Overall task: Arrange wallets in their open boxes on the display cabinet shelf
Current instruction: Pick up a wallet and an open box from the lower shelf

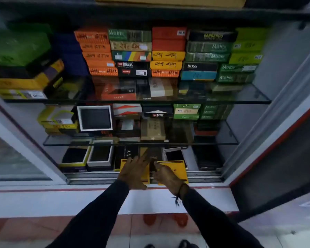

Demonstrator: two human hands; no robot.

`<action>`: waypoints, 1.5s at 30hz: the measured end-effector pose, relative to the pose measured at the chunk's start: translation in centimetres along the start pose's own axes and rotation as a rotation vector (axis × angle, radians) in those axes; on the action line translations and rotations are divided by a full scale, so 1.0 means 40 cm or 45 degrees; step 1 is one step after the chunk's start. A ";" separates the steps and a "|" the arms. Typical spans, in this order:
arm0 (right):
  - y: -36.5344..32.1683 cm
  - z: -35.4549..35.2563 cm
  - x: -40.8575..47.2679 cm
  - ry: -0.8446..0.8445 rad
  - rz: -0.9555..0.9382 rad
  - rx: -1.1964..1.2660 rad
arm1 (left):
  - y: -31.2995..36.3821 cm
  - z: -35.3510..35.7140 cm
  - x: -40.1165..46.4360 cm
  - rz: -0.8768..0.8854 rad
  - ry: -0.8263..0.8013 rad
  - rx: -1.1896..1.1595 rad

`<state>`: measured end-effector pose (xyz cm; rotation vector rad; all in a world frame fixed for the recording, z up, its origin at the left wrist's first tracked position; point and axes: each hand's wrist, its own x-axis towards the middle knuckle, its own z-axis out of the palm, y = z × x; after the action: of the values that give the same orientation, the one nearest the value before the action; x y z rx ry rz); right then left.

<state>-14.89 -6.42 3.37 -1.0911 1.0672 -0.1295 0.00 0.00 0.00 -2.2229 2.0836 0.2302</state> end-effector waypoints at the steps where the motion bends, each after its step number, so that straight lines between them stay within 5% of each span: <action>1: 0.005 0.009 0.011 -0.041 0.025 0.043 | -0.006 0.007 0.013 -0.033 -0.067 0.024; 9: 0.058 0.048 0.119 0.140 0.106 -0.083 | -0.056 -0.017 0.047 0.003 0.008 -0.202; 16: 0.046 0.056 0.105 0.490 -0.141 -0.504 | -0.172 -0.095 -0.048 -0.062 0.055 -0.938; 27: 0.035 -0.002 0.059 0.297 -0.149 -0.114 | -0.258 0.008 -0.229 -0.410 -0.001 -1.796; 34: 0.035 0.062 0.096 0.488 -0.104 -0.677 | -0.240 0.086 -0.183 -0.526 0.062 -1.539; 45: 0.067 0.119 0.127 0.342 -0.361 -1.183 | -0.176 0.163 -0.150 -0.504 0.149 -1.287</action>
<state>-9.69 -4.79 -1.72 -2.1099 1.2353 0.0058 6.33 7.44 -5.68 -3.1476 1.6732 1.3951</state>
